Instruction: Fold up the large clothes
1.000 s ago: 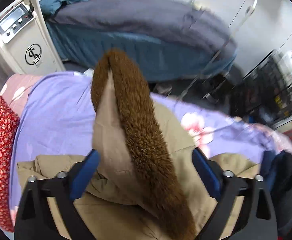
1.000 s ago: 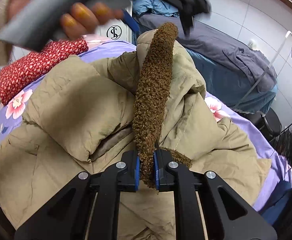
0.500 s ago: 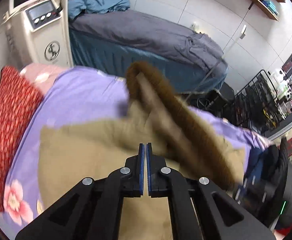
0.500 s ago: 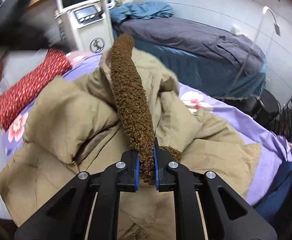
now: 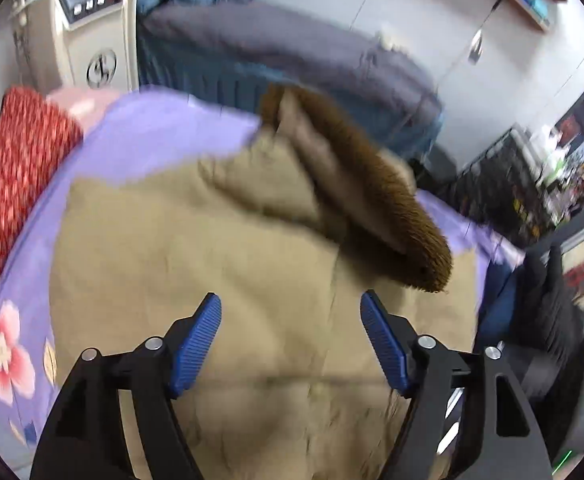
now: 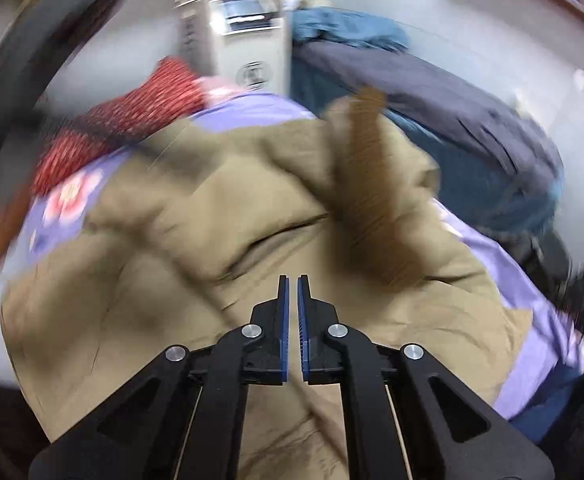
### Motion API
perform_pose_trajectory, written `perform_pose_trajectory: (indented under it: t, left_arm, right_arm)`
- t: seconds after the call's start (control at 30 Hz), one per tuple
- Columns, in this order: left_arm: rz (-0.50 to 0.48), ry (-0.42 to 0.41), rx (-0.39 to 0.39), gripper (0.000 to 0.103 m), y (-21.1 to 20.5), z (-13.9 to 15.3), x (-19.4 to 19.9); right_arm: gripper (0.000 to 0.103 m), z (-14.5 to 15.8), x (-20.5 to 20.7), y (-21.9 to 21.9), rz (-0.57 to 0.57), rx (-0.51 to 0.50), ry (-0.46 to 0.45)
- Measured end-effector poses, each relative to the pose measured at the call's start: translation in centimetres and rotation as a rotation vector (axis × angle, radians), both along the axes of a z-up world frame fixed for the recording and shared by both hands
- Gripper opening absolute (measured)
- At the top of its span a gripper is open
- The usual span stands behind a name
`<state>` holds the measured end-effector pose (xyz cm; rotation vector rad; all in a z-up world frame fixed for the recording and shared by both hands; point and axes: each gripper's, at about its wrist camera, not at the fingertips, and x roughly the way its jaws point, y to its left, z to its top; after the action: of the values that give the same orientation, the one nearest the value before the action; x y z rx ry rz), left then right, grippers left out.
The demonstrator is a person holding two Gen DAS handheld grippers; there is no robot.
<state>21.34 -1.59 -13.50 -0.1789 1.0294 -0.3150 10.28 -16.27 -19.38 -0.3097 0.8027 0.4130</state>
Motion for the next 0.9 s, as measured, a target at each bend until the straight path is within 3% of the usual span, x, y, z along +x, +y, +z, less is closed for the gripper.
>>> perform_pose_trajectory:
  t: [0.1, 0.23, 0.3, 0.33, 0.37, 0.43, 0.53, 0.7, 0.8, 0.9]
  left_arm:
    - [0.008, -0.027, 0.050, 0.074, -0.2, 1.0, 2.2]
    - [0.020, -0.006, 0.043, 0.075, 0.3, 0.8, 3.5]
    - [0.026, 0.007, 0.042, 0.077, 0.5, 0.4, 3.2]
    - [0.029, 0.017, 0.038, 0.077, 0.7, -0.2, 3.0]
    - [0.033, 0.033, 0.035, 0.077, 0.8, -0.8, 2.7]
    - [0.039, 0.056, 0.037, 0.077, 0.9, -1.7, 2.3]
    - [0.058, 0.077, 0.050, 0.077, 1.8, -3.0, 1.6]
    - [0.072, 0.114, 0.067, 0.077, 3.2, -4.7, 0.1]
    - [0.080, 0.128, 0.075, 0.077, 4.2, -5.1, -0.6]
    - [0.093, 0.131, 0.094, 0.077, 5.5, -5.2, -1.3]
  right_arm:
    - [0.004, -1.4, -1.4, 1.8, 0.045, -0.018, 0.031]
    - [0.008, -1.4, -0.5, 1.1, -0.039, 0.021, 0.042]
    - [0.044, -0.7, 0.7, 0.3, -0.084, 0.049, 0.051]
    - [0.076, 0.1, 1.4, -0.3, -0.113, 0.063, 0.030]
    - [0.080, 0.7, 2.2, -0.5, -0.131, 0.077, 0.000]
    - [0.080, 3.2, 4.2, -1.5, -0.155, 0.114, -0.065]
    - [0.080, 5.9, 9.2, -2.1, -0.199, 0.096, -0.087]
    - [0.080, 7.7, 20.0, -1.1, -0.274, 0.079, 0.009]
    - [0.078, 5.8, 25.3, 0.3, -0.318, -0.033, 0.116]
    - [0.050, 2.9, 28.1, 1.1, -0.348, -0.140, 0.206]
